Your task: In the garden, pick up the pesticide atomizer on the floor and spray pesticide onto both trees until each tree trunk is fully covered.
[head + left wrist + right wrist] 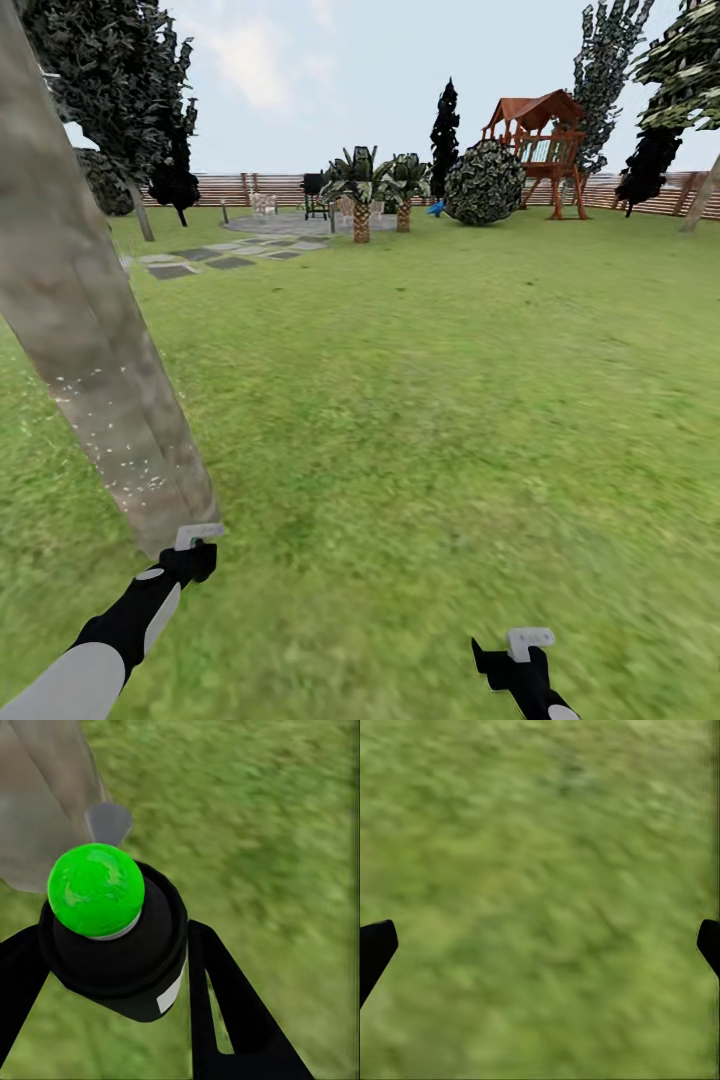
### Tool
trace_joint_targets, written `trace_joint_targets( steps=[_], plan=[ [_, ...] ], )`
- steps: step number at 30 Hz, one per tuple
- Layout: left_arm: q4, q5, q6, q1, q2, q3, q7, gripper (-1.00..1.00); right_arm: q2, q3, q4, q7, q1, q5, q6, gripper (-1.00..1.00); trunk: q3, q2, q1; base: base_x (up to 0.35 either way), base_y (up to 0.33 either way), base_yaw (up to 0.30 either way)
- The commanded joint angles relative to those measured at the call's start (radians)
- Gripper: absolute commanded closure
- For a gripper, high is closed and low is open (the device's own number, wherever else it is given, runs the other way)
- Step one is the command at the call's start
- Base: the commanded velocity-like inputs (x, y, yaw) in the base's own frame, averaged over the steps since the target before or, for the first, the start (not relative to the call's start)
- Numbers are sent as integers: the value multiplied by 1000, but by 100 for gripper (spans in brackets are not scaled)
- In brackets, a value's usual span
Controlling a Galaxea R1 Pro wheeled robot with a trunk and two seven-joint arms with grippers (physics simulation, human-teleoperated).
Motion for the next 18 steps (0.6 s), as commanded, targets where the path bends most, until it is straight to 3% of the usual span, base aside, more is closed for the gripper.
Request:
trace_joint_targets(
  steps=[1,14,18],
  plan=[
    [0,-1,0,0,0,0,0,100,0,0,0,0,0,0,0,-100,0,0,0,119,-256,126],
    [0,-2,0,0,0,0,2,100,0,0,0,0,0,0,0,-100,0,0,0,115,-258,263],
    [0,-2,0,0,0,1,2,100,0,-1,0,0,0,0,0,-100,0,0,0,115,-258,83]
  ],
)
